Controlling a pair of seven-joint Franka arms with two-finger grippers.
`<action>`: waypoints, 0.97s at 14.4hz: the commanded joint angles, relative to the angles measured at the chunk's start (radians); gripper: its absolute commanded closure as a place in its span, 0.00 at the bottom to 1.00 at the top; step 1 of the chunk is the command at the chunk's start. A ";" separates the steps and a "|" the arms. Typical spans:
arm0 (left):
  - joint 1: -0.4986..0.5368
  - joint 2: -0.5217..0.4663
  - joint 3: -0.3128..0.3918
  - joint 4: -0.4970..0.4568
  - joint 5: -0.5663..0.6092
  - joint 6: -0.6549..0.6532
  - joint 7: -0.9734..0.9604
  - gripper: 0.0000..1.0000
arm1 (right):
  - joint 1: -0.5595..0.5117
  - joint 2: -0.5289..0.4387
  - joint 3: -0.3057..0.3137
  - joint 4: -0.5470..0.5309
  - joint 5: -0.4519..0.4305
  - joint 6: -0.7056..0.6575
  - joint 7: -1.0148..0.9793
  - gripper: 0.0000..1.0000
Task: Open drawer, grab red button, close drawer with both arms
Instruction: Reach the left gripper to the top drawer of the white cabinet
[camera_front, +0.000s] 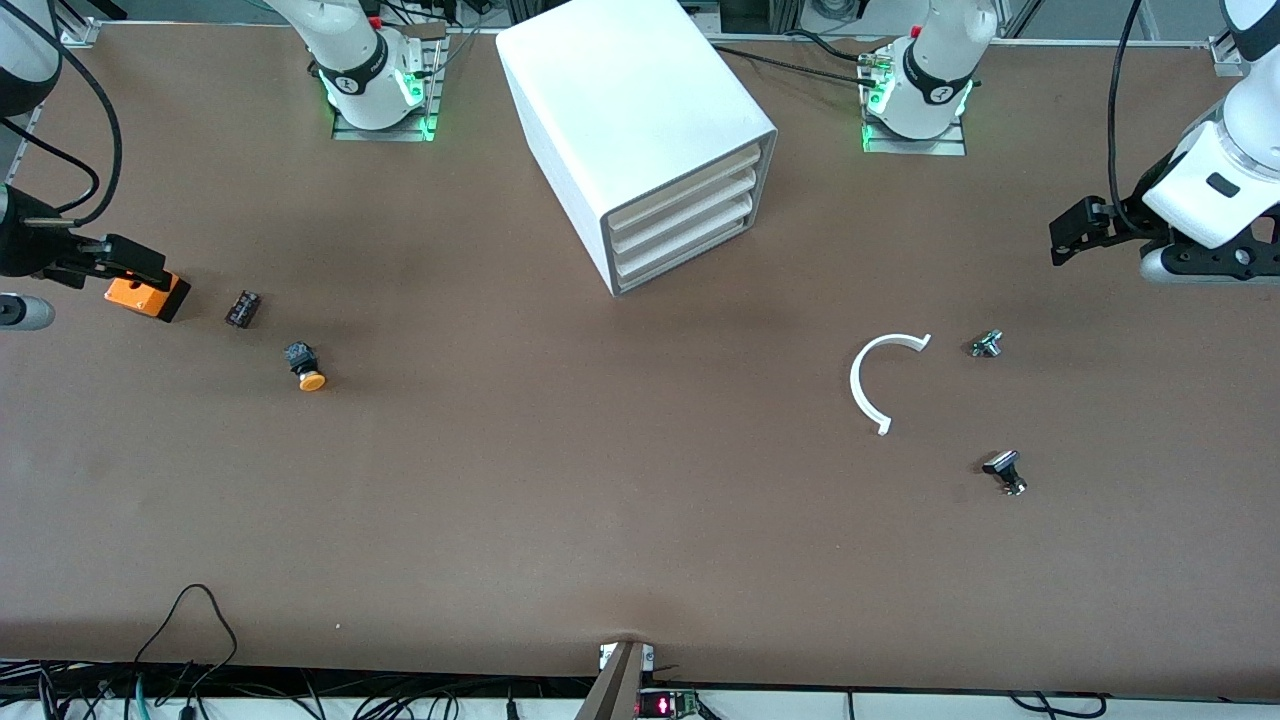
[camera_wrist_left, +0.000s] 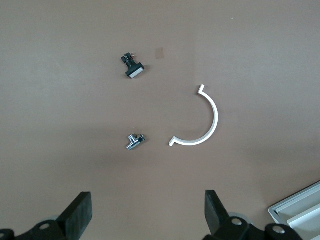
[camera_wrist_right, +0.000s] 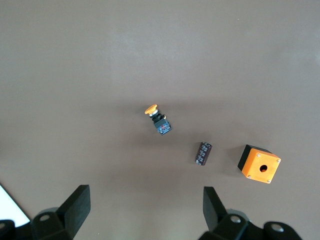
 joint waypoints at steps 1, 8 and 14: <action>-0.006 0.005 0.003 0.013 0.007 -0.024 -0.012 0.01 | -0.015 0.004 0.000 0.009 0.018 0.008 -0.014 0.00; -0.003 0.029 0.003 -0.012 -0.039 -0.027 -0.001 0.01 | -0.015 0.004 0.000 0.009 0.018 0.006 -0.007 0.00; 0.003 0.096 -0.002 -0.206 -0.327 -0.029 0.030 0.01 | -0.014 0.004 0.002 0.009 0.018 0.008 -0.005 0.00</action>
